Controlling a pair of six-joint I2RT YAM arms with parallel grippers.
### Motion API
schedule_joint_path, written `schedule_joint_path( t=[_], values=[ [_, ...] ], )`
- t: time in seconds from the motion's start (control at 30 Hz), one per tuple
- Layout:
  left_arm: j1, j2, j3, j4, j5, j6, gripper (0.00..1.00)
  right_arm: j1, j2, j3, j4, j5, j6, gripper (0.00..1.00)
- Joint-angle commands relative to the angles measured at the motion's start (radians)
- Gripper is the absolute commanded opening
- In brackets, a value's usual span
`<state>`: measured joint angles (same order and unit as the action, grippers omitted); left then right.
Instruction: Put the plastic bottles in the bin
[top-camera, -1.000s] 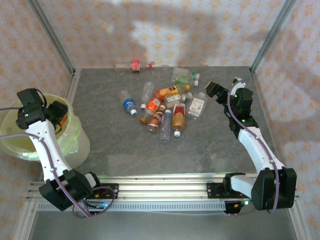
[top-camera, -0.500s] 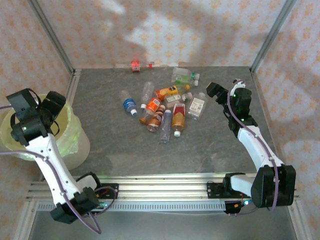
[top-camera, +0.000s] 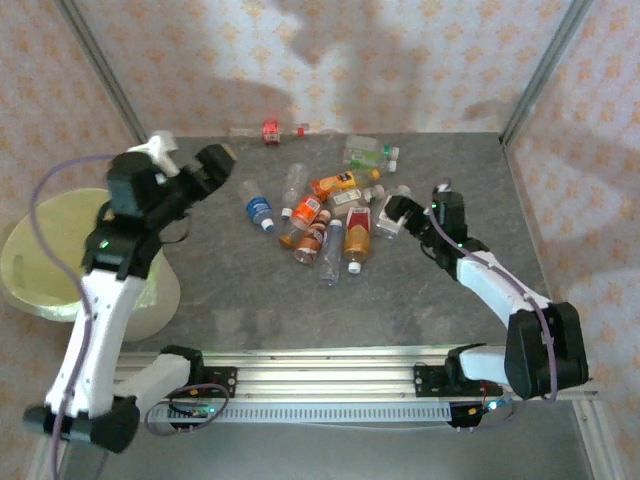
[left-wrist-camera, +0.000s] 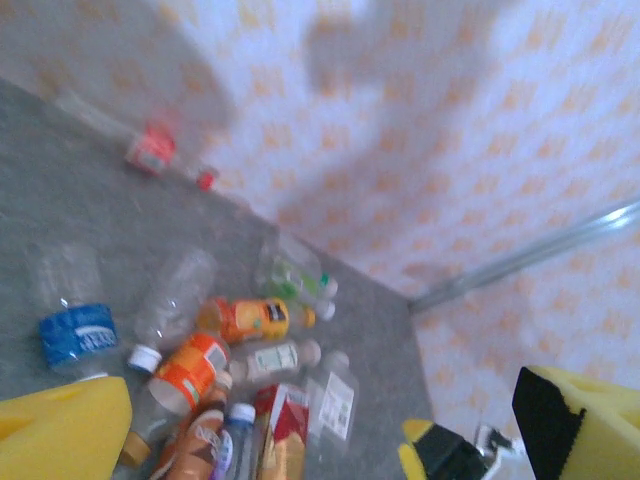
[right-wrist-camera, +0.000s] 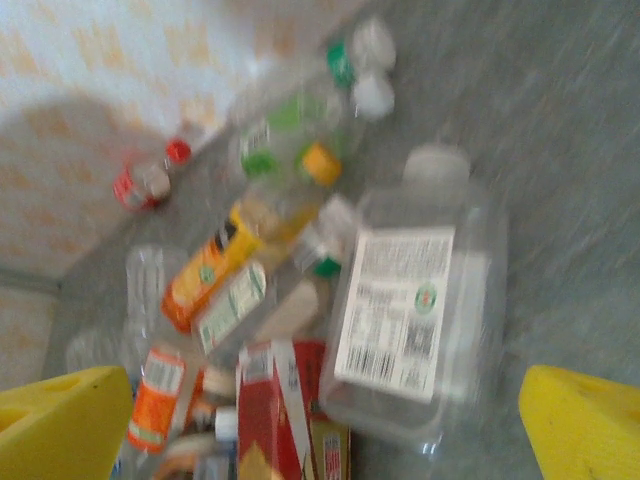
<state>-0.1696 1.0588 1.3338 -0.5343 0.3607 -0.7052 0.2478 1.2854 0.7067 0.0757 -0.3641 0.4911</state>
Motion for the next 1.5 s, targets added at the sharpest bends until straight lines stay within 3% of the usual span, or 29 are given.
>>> schedule_joint_path(
  t=[0.0,0.2,0.33,0.7,0.97,1.47],
  values=[
    [-0.124,0.099,0.006,0.062,-0.184,0.017,1.0,0.097,0.028,-0.007,-0.044,0.049,-0.046,0.99],
    [-0.253,0.262,-0.016,0.131,-0.295,-0.066,1.0,0.239,0.116,-0.009,-0.003,0.091,-0.08,0.96],
    [-0.306,0.318,-0.011,0.144,-0.356,-0.08,1.0,0.299,0.169,0.0,0.008,0.225,-0.057,0.96],
    [-0.311,0.351,-0.03,0.136,-0.384,-0.114,1.0,0.315,0.31,0.067,0.008,0.198,-0.164,0.9],
    [-0.311,0.384,0.002,0.097,-0.394,-0.111,1.0,0.315,0.382,0.098,-0.008,0.292,-0.209,0.84],
    [-0.318,0.451,0.047,0.071,-0.362,-0.114,1.0,0.315,0.28,0.088,-0.016,0.323,-0.305,0.66]
  ],
)
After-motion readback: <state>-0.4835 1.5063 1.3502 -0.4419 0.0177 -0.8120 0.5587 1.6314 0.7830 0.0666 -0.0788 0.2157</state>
